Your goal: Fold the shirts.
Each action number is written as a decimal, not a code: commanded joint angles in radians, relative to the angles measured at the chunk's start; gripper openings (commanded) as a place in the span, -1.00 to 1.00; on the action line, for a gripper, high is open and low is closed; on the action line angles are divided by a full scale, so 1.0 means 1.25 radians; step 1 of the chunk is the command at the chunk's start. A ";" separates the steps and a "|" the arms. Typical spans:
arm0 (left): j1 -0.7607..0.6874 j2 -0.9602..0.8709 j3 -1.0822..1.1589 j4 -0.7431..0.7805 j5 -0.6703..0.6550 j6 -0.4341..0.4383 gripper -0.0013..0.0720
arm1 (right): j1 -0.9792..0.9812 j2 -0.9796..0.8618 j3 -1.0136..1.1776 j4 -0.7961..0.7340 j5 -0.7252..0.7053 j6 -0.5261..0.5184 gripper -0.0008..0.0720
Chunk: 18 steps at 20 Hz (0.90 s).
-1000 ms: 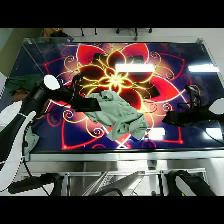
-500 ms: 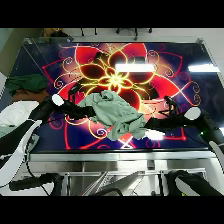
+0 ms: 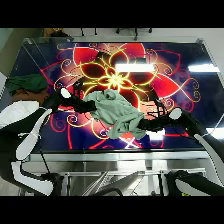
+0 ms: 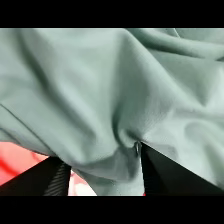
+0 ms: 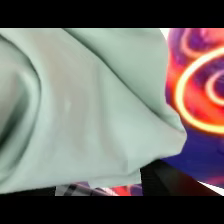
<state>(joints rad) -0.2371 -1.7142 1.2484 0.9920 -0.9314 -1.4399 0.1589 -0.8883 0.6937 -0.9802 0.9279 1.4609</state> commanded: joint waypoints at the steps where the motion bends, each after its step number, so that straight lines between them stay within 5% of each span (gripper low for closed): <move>1: -0.010 -0.052 0.064 0.002 -0.020 0.002 -0.52 | 0.004 -0.014 0.000 0.017 -0.036 0.000 0.53; 2: -0.011 -0.059 0.077 0.001 -0.037 0.020 -0.91 | 0.004 -0.014 0.000 0.017 -0.033 0.000 0.53; 12: 0.004 0.002 0.139 0.030 -0.233 0.059 -0.91 | 0.004 0.033 0.001 0.013 0.037 -0.021 0.55; 14: 0.005 0.057 0.087 0.039 -0.240 0.060 -0.91 | 0.004 0.075 0.001 0.017 0.064 -0.024 0.95; 18: 0.006 0.187 -0.068 0.050 -0.234 0.063 -0.91 | 0.004 0.146 0.001 0.039 0.042 -0.043 0.95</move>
<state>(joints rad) -0.2310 -1.5814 1.2747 1.0424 -1.2240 -1.3682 0.1631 -0.7593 0.6941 -0.9504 0.9993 1.4303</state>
